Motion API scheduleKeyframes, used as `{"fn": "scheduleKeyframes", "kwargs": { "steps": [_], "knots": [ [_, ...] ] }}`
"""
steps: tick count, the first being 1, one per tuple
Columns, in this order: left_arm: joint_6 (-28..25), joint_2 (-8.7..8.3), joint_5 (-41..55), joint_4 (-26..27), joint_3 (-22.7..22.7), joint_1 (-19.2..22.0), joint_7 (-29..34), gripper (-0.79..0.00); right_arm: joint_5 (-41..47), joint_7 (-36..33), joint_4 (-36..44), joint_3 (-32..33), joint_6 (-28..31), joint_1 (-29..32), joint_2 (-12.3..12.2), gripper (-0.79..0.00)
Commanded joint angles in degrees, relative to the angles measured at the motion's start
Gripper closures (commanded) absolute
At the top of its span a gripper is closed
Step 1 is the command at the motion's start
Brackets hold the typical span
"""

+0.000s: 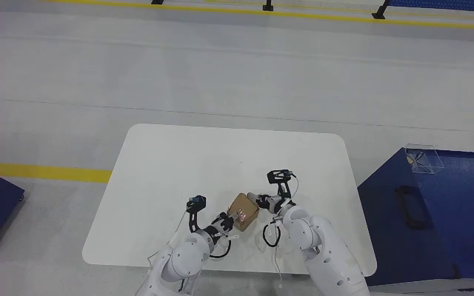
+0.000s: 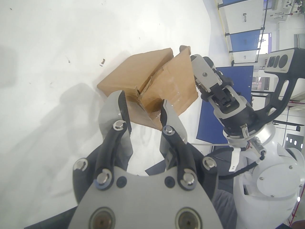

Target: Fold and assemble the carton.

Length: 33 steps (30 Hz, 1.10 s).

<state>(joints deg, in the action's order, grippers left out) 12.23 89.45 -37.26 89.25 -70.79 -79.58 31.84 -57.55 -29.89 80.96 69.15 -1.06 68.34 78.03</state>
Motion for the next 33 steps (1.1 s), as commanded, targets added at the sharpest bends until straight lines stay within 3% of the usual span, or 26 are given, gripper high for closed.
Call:
{"fn": "scheduleKeyframes", "kwargs": {
  "steps": [1, 11, 22, 33],
  "knots": [
    [0.0, -0.09, 0.2, -0.1, 0.2, 0.1, -0.1, -0.252, 0.4, 0.1, -0.2, 0.0, 0.2, -0.1, 0.0, -0.785],
    [-0.7, -0.62, 0.7, 0.6, 0.7, -0.3, -1.4, -0.259, -0.3, 0.8, -1.1, 0.3, -2.5, -0.8, 0.0, -0.785],
    [-1.2, -1.25, 1.4, 1.1, 0.9, -0.8, -2.1, -0.246, -0.7, -0.3, 0.2, -0.5, -0.7, -0.2, -0.1, -0.785],
    [0.9, -1.65, 1.0, -0.4, 2.0, 0.3, -2.3, -0.249, -3.6, 2.5, -0.8, -2.3, -2.5, -0.4, 0.2, -0.785]
  ]
}}
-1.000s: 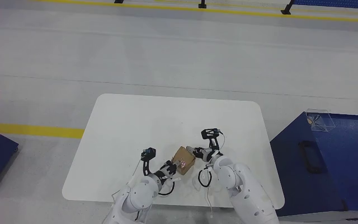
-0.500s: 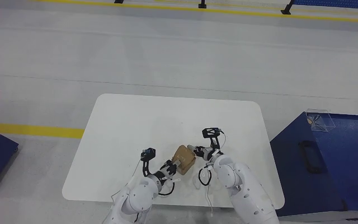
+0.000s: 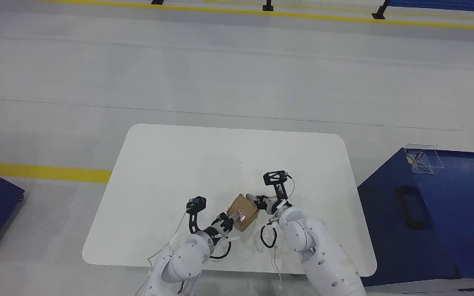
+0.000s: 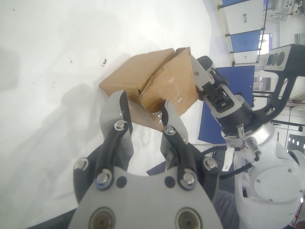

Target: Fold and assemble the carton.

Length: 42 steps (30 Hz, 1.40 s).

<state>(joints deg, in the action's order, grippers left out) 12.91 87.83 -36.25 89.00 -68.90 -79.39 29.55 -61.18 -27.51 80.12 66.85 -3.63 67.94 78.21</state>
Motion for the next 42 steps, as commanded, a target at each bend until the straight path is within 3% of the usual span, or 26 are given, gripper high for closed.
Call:
{"fn": "scheduleKeyframes", "kwargs": {
  "steps": [1, 9, 15, 27, 30, 34, 42],
  "knots": [
    [0.4, -0.05, 0.0, -0.3, 0.2, 0.3, 0.0, -0.249, 0.2, 0.2, 0.1, 0.1, 0.1, 0.1, 0.0, -0.785],
    [1.2, -0.31, 0.1, -0.9, 0.8, 0.9, -0.2, -0.259, 2.0, 1.6, 0.8, 1.2, 0.6, 0.5, 0.0, -0.785],
    [1.5, -0.50, 0.5, -1.0, 1.2, 1.1, -0.6, -0.262, 1.4, 1.6, 2.6, 2.1, 4.7, 2.2, -0.6, -0.785],
    [0.8, -1.03, 1.3, 0.1, 1.1, 0.5, -1.8, -0.271, 0.5, -0.3, -0.5, 0.1, 0.7, -0.2, 0.0, -0.785],
    [-1.1, -1.30, 1.9, 1.3, 0.4, -0.4, -2.9, -0.305, 1.6, -0.2, -1.0, 0.4, 0.3, -0.8, 0.1, -0.785],
    [-3.4, -1.84, 1.4, 2.8, -0.7, -1.9, -3.0, -0.289, 5.1, 2.2, 0.2, 2.7, 0.2, 0.1, 0.0, -0.785],
    [-4.3, -2.01, 1.5, 0.7, 0.8, -1.1, -3.4, -0.314, 4.0, -1.1, -2.5, 2.4, -2.6, -2.1, 0.1, -0.785]
  ]
}}
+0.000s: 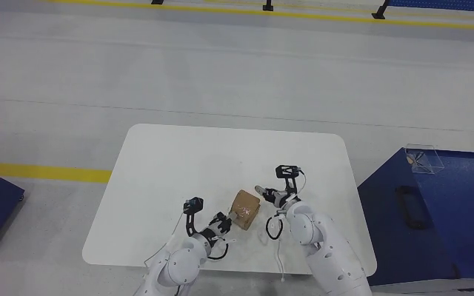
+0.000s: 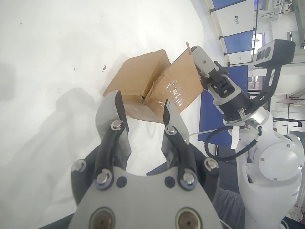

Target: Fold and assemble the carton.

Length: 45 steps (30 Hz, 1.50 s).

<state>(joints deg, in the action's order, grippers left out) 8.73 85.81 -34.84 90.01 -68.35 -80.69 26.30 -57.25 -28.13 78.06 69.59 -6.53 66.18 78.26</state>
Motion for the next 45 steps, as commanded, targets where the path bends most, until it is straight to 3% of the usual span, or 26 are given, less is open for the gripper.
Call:
{"fn": "scheduleKeyframes", "kwargs": {
  "steps": [1, 10, 20, 27, 37, 45],
  "knots": [
    [-0.3, 0.00, 0.2, -0.6, 0.4, 0.3, -0.3, -0.317, -0.1, -0.4, -0.7, -0.6, 0.7, -0.6, 0.1, -0.785],
    [-0.1, -0.26, 0.6, -1.3, 1.0, 0.8, -0.7, -0.305, -3.5, 1.7, 2.1, -1.3, 4.7, 1.9, -0.4, -0.785],
    [2.0, -0.41, 0.5, -2.1, 2.3, 1.6, -0.4, -0.299, -6.7, 3.5, 2.7, -1.8, 3.4, 3.4, -0.5, -0.785],
    [2.7, -0.55, 0.2, -2.1, 2.9, 1.9, -0.9, -0.299, -6.8, 8.3, 3.6, -0.5, 0.6, 4.4, -0.4, -0.785],
    [2.6, -0.83, 0.6, -1.6, 3.2, 1.9, -1.3, -0.292, -6.2, 6.1, 3.2, 0.0, 2.3, 4.0, -0.5, -0.785],
    [-0.5, -1.15, 1.9, -0.8, 2.8, 0.9, -3.4, -0.259, -5.7, 5.8, 1.9, -0.7, 1.8, 2.7, -0.2, -0.785]
  ]
}}
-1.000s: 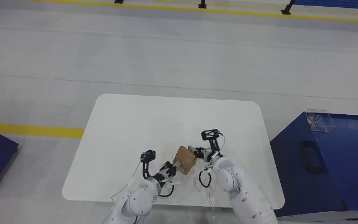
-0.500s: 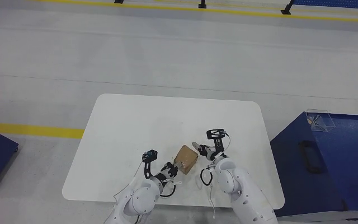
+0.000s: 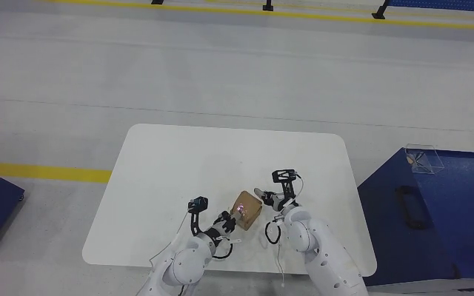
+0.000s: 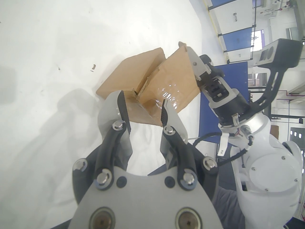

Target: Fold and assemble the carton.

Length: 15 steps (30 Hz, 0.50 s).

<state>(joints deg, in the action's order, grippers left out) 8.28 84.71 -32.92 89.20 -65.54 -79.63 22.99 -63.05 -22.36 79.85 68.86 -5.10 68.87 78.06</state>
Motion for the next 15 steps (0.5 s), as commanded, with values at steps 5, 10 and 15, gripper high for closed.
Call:
{"fn": "scheduleKeyframes", "kwargs": {
  "steps": [5, 10, 15],
  "knots": [
    [0.8, -0.18, 0.0, -0.3, 0.2, 0.2, 0.3, -0.240, 0.2, -0.6, 1.6, 0.4, 2.3, 0.9, -0.2, -0.785],
    [1.1, -0.24, 0.2, -0.8, 0.6, 0.7, 0.5, -0.246, 0.2, -1.9, 2.2, 0.5, 3.9, 1.2, -0.4, -0.785],
    [1.3, -0.33, 0.5, -1.1, 0.8, 1.0, 0.5, -0.249, 1.7, -3.3, 2.1, 0.7, 6.3, 1.1, -0.5, -0.785]
  ]
}}
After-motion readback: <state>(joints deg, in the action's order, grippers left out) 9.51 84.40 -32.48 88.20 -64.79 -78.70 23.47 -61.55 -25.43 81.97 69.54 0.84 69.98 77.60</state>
